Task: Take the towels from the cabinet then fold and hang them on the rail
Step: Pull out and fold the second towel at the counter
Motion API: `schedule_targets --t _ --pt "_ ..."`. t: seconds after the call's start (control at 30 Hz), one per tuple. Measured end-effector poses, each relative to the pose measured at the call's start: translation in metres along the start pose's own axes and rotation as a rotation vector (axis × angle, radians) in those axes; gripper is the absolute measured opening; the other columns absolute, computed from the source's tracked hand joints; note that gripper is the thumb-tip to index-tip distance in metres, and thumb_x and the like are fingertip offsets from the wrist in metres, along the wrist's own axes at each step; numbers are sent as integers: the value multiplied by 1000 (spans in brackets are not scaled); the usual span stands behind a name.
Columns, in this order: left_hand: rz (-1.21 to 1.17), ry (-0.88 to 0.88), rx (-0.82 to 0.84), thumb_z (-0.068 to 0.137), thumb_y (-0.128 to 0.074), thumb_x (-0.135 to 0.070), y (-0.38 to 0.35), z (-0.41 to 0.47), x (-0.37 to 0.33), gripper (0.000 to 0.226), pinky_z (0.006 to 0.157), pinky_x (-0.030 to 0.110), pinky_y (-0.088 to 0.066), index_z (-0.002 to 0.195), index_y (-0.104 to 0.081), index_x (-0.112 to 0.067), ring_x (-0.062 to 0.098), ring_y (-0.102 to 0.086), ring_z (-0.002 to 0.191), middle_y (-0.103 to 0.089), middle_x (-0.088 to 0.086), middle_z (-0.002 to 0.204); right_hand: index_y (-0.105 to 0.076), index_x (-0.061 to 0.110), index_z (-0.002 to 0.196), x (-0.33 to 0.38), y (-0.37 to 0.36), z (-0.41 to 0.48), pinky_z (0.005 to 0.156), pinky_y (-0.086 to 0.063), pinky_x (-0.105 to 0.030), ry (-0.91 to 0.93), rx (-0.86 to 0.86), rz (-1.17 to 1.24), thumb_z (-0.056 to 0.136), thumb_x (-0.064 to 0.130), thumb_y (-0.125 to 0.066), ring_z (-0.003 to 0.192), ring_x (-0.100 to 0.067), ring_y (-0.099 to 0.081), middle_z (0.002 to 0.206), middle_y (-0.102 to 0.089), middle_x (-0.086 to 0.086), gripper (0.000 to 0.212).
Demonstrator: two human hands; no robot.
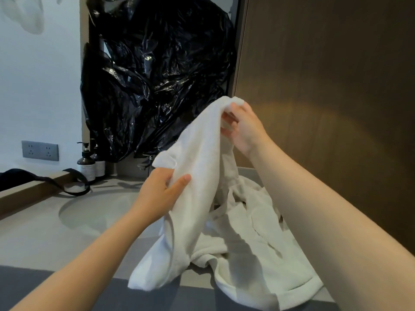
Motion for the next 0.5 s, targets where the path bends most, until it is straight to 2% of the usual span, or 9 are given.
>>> schedule_targets --t 0.07,0.13,0.2,0.27,0.33,0.4,0.5 --pt "-52 4 50 95 -48 -48 -5 2 1 51 52 24 -33 65 -50 -7 14 -47 55 -52 4 66 -47 10 133 14 1 -1 71 -56 -31 52 -26 23 99 9 -50 93 -16 -63 106 -64 -7 34" --pt "-46 19 93 94 -43 -56 -9 3 2 48 56 25 -32 61 -43 -21 9 -47 65 -48 -2 74 -49 15 131 31 3 -2 79 -57 -33 109 -27 20 100 14 -50 100 -17 -63 112 -64 -7 30" --pt "-37 17 86 92 -43 -60 -11 5 1 41 61 20 -32 70 -44 -25 0 -47 76 -48 -11 81 -50 17 131 45 6 -7 86 -57 -35 147 -23 -11 102 17 -48 104 -18 -63 115 -64 -7 30" --pt "-61 17 18 93 -49 -54 -8 7 -2 26 74 14 -34 99 -58 -30 -3 -48 96 -55 -16 107 -49 15 135 52 12 -14 89 -56 -36 168 -28 -71 103 19 -47 107 -18 -62 117 -64 -6 32" --pt "-83 -14 -76 96 -51 -44 2 13 -16 42 85 14 -32 130 -56 -22 3 -46 115 -52 -11 133 -49 13 136 57 19 -20 93 -55 -37 177 -29 -124 103 20 -47 111 -21 -61 119 -63 -7 34" --pt "-99 -63 -127 97 -50 -41 12 26 -37 46 79 5 -31 137 -52 -18 4 -43 115 -49 -16 130 -48 11 137 67 23 -23 100 -52 -42 195 -41 -153 103 20 -48 118 -27 -59 125 -60 -13 35" --pt "-118 -185 -157 98 -49 -35 25 45 -73 37 72 -9 -25 129 -51 -14 -6 -32 98 -35 -34 102 -49 7 136 97 19 -17 102 -50 -44 246 -63 -189 102 17 -49 121 -31 -57 128 -58 -18 35"
Point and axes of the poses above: each hand's wrist, its own z-axis towards the middle knuckle, its own y-axis out of the back of the hand, x = y × z, the point moved 7 cm from there along z, towards the middle knuckle
